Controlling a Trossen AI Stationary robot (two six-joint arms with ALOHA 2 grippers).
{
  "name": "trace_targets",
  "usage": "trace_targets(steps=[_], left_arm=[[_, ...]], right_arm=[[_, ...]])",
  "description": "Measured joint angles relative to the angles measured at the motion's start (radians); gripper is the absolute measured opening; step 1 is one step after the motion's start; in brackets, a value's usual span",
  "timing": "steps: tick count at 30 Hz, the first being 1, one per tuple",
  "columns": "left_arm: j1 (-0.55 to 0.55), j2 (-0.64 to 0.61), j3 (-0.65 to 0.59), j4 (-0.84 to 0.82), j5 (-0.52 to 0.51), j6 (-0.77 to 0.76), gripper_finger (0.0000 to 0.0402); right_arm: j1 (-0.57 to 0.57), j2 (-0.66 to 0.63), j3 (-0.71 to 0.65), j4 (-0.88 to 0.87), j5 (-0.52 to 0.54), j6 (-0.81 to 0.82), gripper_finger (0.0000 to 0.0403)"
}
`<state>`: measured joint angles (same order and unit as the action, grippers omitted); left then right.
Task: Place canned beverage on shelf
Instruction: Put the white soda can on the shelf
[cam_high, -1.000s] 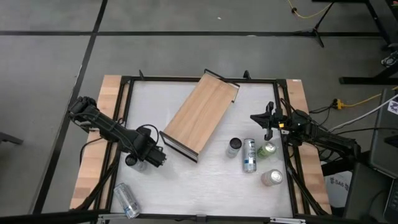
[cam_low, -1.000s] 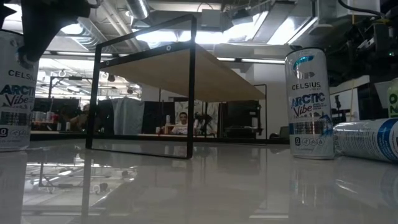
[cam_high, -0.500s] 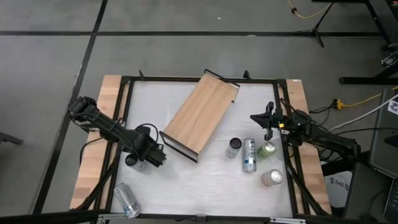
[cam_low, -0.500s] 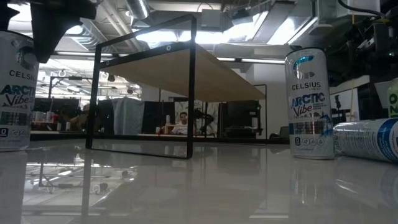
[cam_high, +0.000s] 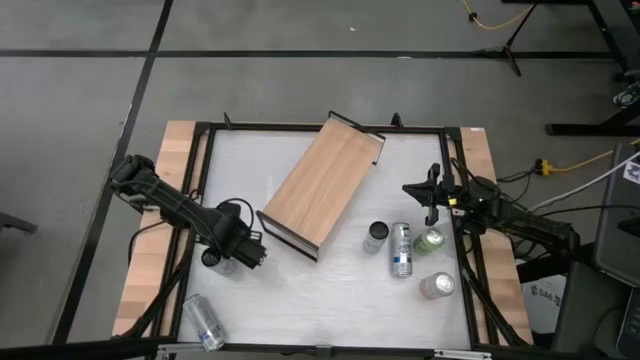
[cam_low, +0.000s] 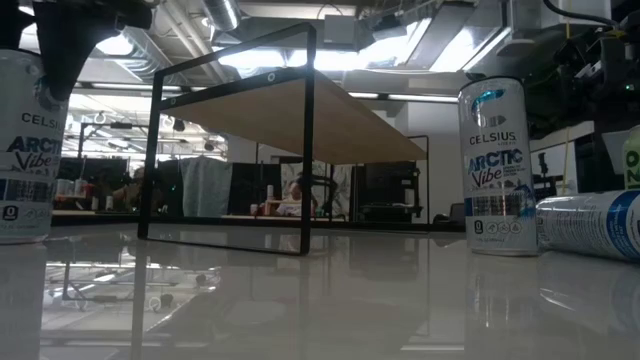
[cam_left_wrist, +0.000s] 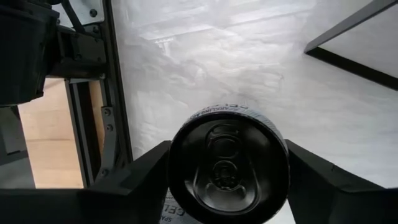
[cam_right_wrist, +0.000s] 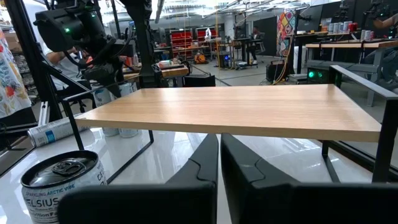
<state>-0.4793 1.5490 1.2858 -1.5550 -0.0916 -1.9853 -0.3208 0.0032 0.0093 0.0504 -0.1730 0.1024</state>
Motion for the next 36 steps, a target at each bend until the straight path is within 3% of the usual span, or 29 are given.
trace_targets(steps=[9, 22, 36], left_arm=[[0.002, -0.066, 0.015, -0.010, 0.030, 0.005, 0.0236], [0.019, -0.175, 0.168, -0.018, 0.015, 0.007, 0.0237], [0.146, -0.193, 0.388, -0.018, 0.055, 0.225, 0.0237]], right_arm=[[0.000, 0.000, 0.000, 0.000, 0.000, 0.000, 0.0010], [0.000, 0.000, 0.000, 0.000, 0.000, 0.000, 0.0010], [0.000, 0.000, 0.000, 0.000, 0.000, 0.000, 0.0010]])
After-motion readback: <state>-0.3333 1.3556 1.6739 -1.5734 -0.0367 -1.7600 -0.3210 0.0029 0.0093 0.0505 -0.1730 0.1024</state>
